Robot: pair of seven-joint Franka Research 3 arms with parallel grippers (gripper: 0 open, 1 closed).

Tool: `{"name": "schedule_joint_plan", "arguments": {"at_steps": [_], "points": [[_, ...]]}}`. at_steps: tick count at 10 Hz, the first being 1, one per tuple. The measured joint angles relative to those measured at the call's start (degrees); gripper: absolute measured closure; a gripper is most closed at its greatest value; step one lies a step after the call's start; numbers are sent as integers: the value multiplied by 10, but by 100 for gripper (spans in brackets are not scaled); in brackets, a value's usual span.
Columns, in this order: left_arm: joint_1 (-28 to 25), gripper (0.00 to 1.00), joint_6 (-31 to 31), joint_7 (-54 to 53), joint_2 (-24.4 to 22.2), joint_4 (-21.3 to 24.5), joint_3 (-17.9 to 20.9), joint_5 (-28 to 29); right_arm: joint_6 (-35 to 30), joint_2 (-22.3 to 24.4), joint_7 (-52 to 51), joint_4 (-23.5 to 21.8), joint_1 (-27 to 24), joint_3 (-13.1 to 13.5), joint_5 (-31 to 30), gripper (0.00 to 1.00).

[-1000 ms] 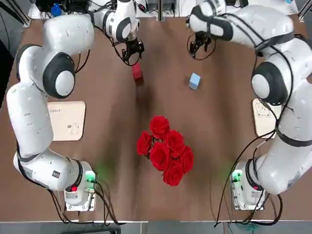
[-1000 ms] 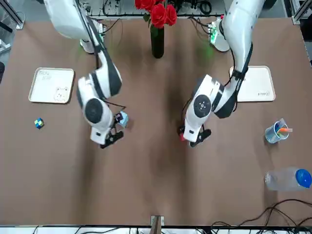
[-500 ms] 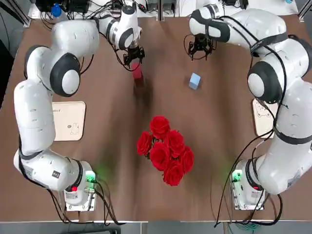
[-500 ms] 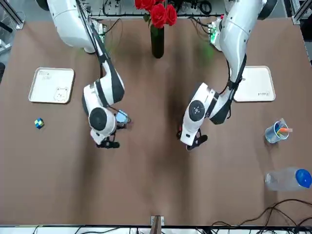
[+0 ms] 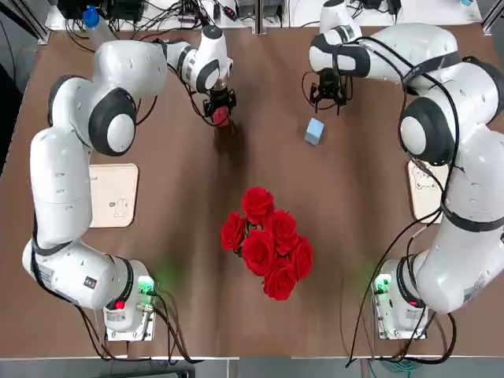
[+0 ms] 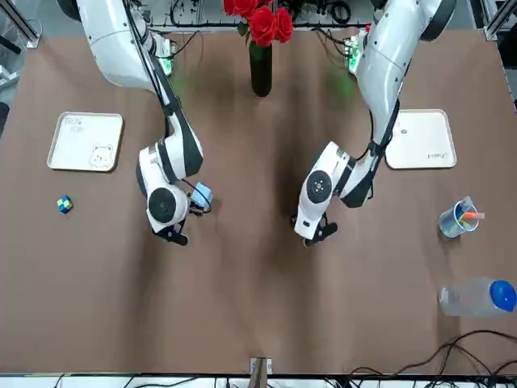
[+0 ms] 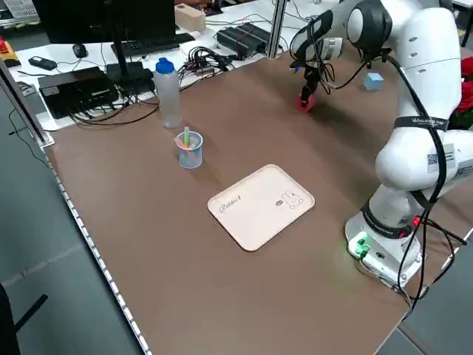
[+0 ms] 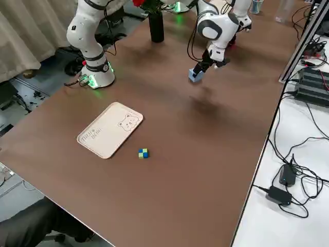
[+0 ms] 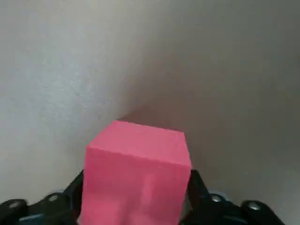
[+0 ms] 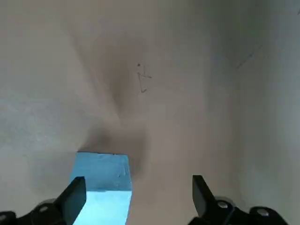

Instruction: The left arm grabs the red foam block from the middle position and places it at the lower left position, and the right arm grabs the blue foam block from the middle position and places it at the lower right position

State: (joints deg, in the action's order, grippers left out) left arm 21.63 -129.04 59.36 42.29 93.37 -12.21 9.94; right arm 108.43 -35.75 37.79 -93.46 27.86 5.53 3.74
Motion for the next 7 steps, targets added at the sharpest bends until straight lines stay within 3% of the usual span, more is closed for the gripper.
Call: {"name": "schedule_joint_plan", "arguments": {"at_steps": [1, 2, 4, 6, 7], "points": [[-2, 31, 0, 1, -2, -1, 1, 0, 1, 2, 1, -1, -1, 2, 0, 0], [-7, 37, 2, 1, -7, -5, 1, 0, 1, 8, 1, -1, -2, 4, 0, 0], [-26, 37, 89, -7, -52, -13, -1, -9, 0, 17, 1, -1, -9, 8, 0, 0], [-68, 37, 214, -61, -129, -14, -5, -38, 4, 17, 1, -8, -19, 10, -1, 0], [-96, 37, 246, -80, -169, 3, -6, -42, 24, 17, 1, -22, -21, 10, -2, 0]]}}
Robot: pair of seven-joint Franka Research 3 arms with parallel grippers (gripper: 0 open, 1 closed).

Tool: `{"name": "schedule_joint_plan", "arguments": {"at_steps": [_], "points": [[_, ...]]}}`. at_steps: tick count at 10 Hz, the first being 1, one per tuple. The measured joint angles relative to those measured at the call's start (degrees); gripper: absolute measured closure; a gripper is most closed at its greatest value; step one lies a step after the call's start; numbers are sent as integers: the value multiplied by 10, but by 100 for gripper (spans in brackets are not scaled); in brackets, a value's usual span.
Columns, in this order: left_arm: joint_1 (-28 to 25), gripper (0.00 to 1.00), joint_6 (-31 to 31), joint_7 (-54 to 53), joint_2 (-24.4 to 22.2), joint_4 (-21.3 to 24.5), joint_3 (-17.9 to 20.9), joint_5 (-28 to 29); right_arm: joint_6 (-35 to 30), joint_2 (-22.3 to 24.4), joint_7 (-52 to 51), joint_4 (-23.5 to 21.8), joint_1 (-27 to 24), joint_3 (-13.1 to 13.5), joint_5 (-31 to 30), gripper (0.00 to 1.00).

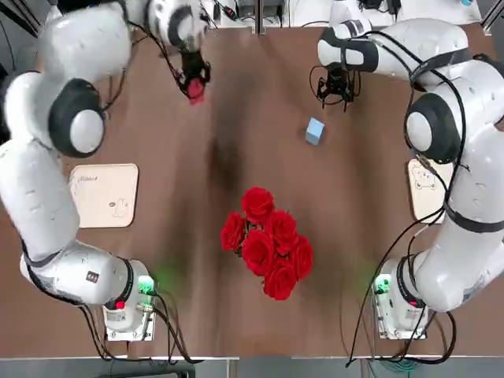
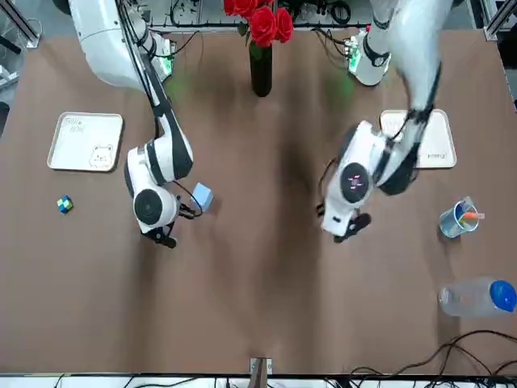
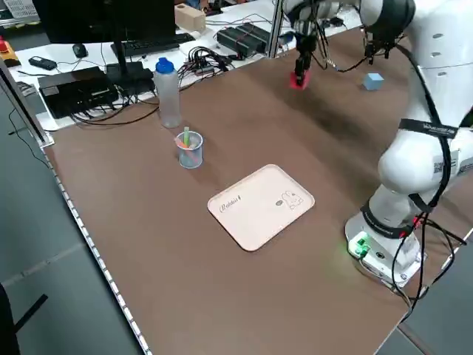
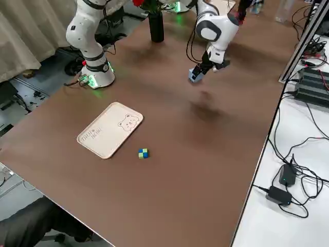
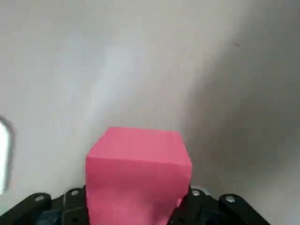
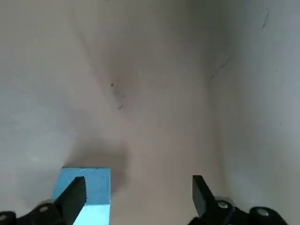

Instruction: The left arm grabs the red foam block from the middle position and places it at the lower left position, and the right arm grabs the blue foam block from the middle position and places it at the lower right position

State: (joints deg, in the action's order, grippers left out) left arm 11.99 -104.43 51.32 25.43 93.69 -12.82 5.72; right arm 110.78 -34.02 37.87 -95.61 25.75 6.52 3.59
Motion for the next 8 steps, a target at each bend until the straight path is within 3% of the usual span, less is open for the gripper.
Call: {"name": "schedule_joint_plan", "arguments": {"at_steps": [2, 5, 8], "points": [[-73, 37, 7, -50, -82, 94, 0, -1, 52, 0, 17, -39, 2, -1, 0, 0], [-193, 37, 4, -164, -176, 233, 1, 34, 58, 6, 115, -44, 8, -5, 0, 0], [-296, 37, -45, -266, -192, 312, 2, 96, 71, 13, 169, -33, 16, -8, 1, 0]]}}
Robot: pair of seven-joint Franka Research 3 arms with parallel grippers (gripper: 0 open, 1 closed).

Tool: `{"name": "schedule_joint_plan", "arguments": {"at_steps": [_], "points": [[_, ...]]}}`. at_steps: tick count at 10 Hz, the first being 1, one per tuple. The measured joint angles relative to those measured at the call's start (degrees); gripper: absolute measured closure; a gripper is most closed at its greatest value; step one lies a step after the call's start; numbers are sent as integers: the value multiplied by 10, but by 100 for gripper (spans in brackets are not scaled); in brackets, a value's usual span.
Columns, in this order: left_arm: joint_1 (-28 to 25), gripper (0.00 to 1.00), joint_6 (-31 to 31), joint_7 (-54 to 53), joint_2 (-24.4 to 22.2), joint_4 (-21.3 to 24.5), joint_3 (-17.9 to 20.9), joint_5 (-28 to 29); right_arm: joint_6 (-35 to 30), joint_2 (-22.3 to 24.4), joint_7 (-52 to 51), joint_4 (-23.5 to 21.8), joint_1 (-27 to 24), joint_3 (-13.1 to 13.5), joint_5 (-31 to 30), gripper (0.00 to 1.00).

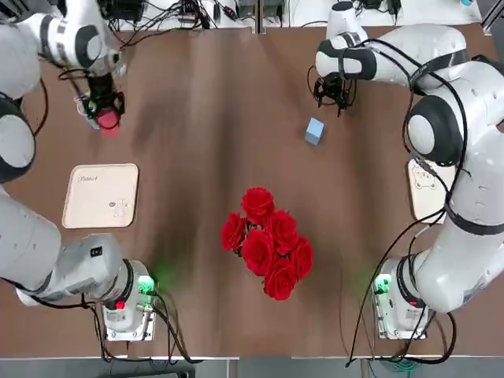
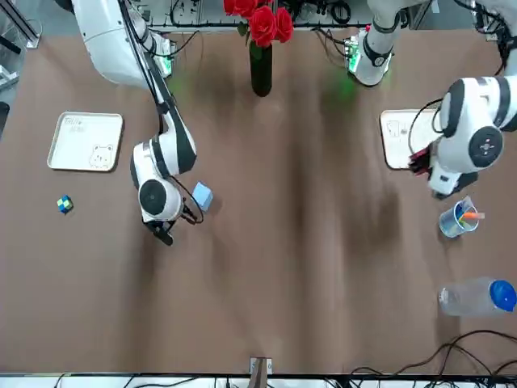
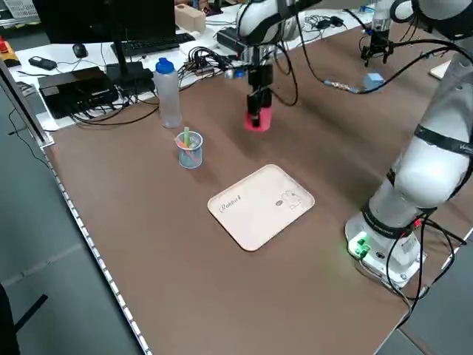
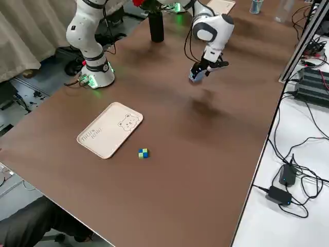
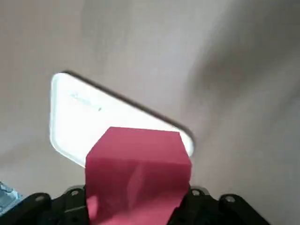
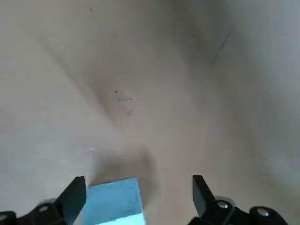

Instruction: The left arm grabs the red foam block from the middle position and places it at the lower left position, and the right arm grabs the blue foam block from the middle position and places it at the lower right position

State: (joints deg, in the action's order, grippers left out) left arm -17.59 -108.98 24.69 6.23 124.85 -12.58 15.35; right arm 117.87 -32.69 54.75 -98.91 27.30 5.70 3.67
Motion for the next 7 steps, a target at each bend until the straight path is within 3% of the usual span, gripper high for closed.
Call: {"name": "schedule_joint_plan", "arguments": {"at_steps": [4, 7], "points": [[-151, 37, -55, -117, 36, 62, 1, 47, 19, -1, 26, -1, 37, -6, 0, 0], [-207, 37, -121, -144, 69, 109, -1, 92, 14, -2, 5, -9, 54, -12, 0, 0]]}}
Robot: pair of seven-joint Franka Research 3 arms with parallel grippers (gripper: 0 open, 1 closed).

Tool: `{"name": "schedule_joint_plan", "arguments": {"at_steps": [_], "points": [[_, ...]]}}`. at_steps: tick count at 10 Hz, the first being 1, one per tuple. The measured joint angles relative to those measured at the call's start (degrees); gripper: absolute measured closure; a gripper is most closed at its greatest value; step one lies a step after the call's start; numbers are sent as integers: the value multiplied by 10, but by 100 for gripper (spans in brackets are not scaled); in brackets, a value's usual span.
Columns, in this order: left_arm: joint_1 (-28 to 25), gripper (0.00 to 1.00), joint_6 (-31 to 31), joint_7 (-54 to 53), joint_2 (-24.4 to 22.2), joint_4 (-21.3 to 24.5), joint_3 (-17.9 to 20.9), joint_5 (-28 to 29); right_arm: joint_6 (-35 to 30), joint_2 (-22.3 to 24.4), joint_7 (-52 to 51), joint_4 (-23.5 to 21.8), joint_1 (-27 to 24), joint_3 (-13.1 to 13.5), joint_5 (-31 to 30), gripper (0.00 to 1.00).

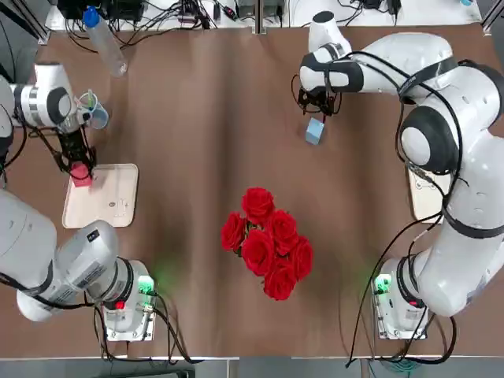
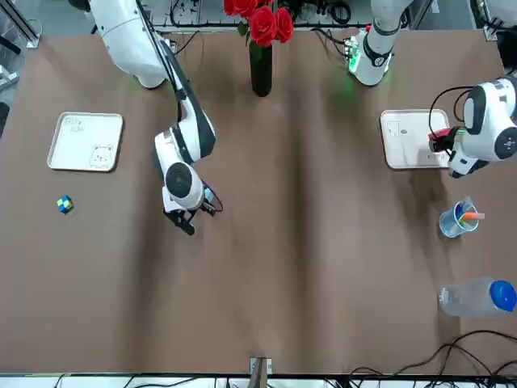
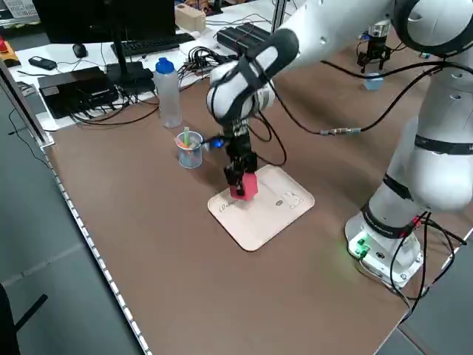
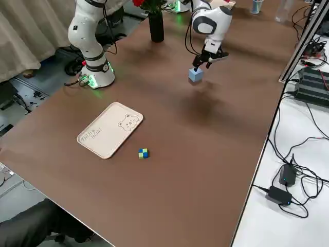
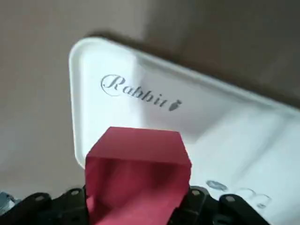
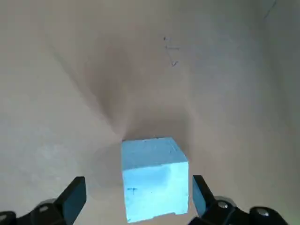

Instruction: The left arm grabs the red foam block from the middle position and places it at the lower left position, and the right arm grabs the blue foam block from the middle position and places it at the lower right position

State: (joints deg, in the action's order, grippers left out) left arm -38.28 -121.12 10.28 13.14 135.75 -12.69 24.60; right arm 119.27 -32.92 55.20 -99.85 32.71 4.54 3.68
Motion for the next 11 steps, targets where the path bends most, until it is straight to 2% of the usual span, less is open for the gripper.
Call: {"name": "schedule_joint_plan", "arguments": {"at_steps": [1, 3, 4, 6, 7, 9, 10, 11], "points": [[-24, 37, -27, -38, 9, 11, 0, 3, -3, -1, -13, -7, 1, 0, 0, 0], [-39, 11, -40, -72, 16, 11, -3, 3, -3, -2, -26, -19, 2, -1, 0, 0], [-38, 0, -38, -72, 14, 8, -17, 3, -3, -3, -29, -26, 2, -2, 0, 0], [-36, 0, -21, -70, -8, 4, -50, 3, 9, -3, -30, -38, 3, -3, 0, 0], [-36, 0, 2, -70, -32, -1, -70, -2, 18, -3, -31, -43, 4, -4, 0, 3], [-35, 0, 53, -69, -87, -25, -120, -73, 23, -3, -31, -47, 9, -4, 0, 12], [-35, 0, 97, -69, -107, -59, -148, -108, 23, -3, -31, -47, 11, -4, 0, 23], [-34, 0, 151, -69, -119, -110, -170, -136, 23, -3, -31, -47, 11, -4, 0, 27]]}}
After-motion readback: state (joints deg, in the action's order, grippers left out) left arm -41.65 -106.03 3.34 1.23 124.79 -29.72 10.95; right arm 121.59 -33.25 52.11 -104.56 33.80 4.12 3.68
